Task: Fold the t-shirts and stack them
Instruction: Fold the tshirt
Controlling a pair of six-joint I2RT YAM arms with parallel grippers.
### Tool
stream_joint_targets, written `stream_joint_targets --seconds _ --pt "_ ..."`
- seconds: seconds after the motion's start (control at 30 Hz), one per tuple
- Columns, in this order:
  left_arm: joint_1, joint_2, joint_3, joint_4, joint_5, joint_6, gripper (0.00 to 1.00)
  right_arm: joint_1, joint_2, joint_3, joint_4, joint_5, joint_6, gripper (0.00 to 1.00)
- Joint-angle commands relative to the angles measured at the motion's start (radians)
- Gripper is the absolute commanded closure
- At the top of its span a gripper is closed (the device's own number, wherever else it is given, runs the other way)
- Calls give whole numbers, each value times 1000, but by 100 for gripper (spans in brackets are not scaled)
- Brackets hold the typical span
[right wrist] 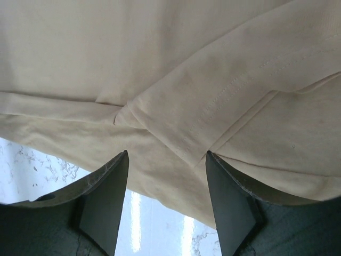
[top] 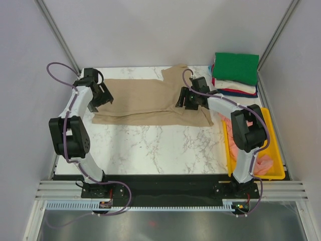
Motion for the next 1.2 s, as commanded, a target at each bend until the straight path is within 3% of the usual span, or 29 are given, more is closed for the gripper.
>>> stream_joint_targets --seconds 0.0,0.4,0.63,0.73,0.93,1.17 --pt "-7 21 -56 28 -24 3 14 -5 -16 -3 52 -6 21 33" --pt "10 168 -29 132 -1 -79 16 -6 -125 -118 84 -40 18 32" --pt "53 258 28 144 13 -117 24 -11 -228 -219 92 -28 -2 32" --pt "57 300 86 143 8 -116 30 -22 -246 -248 98 -29 -5 32" --pt "71 358 227 141 44 -155 30 -31 -263 -279 96 -28 -22 32" --pt "162 410 375 109 188 -260 28 -38 -266 -285 87 -34 -16 32"
